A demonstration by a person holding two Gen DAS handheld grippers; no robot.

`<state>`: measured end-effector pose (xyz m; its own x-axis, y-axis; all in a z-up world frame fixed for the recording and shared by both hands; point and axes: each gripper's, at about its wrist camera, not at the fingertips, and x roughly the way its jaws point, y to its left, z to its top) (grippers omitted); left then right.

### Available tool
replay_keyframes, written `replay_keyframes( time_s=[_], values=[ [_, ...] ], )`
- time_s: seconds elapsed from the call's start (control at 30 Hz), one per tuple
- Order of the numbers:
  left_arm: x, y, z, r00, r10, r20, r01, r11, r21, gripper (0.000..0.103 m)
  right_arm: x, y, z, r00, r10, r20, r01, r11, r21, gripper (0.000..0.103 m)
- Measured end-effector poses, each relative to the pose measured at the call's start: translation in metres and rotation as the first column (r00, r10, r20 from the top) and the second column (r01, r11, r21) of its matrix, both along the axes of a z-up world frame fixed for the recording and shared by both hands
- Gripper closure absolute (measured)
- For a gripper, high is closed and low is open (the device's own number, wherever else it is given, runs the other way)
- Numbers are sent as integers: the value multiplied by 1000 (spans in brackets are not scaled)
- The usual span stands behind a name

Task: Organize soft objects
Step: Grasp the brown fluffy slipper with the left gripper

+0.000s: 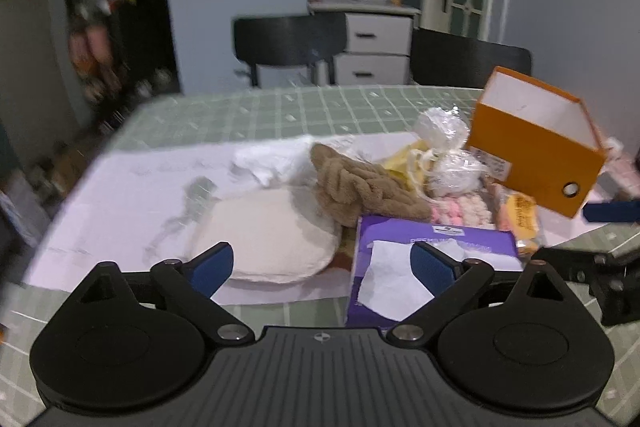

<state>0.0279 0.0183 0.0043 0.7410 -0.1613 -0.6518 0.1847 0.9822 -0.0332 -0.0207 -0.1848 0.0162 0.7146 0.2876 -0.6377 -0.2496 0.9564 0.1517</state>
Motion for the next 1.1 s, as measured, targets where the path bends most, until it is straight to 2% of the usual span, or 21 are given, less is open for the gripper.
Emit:
replay_keyframes(
  time_s=[0.07,0.1,0.17,0.3,0.4,0.5,0.63,0.8,0.87,1.0,1.1],
  values=[
    [18,10,-2,999,-19,-50,16,998,-64,0,3,-3,-2,1000,-4,-10,4,1000,24,3],
    [26,12,-3,997,-31,-65,26,996,-80,9,4,-5,-2,1000,-14,-11,14,999,29,3],
    [42,12,-2,995,-39,-91,31,996,-86,20,8,-7,-4,999,-42,-7,42,999,20,3],
    [73,3,2,996,-48,-81,42,997,-65,20,14,-15,-10,995,-95,-17,95,995,10,3],
    [95,-4,-5,993,-46,-107,41,998,-46,19,18,-20,-15,993,-115,-30,115,993,13,3],
    [111,-8,-14,991,-46,-127,38,997,-66,15,21,-22,-19,992,-125,-35,125,992,-1,3],
    [121,-9,-27,986,-24,-165,12,997,-72,15,25,-25,-23,989,-140,-44,140,990,-14,3],
    [131,-10,-34,979,-35,-199,12,993,-116,16,33,-28,-29,985,-165,-39,163,985,-49,3],
    [136,-10,-37,974,-39,-222,9,991,-136,24,38,-31,-34,981,-187,-43,184,980,-71,3],
    [135,-10,-35,975,-68,-209,28,981,-191,55,52,-44,-49,961,-263,-91,256,964,-76,3],
    [130,-12,-31,980,-88,-177,55,981,-186,66,60,-54,-62,943,-304,-134,297,952,-73,3]
  ],
)
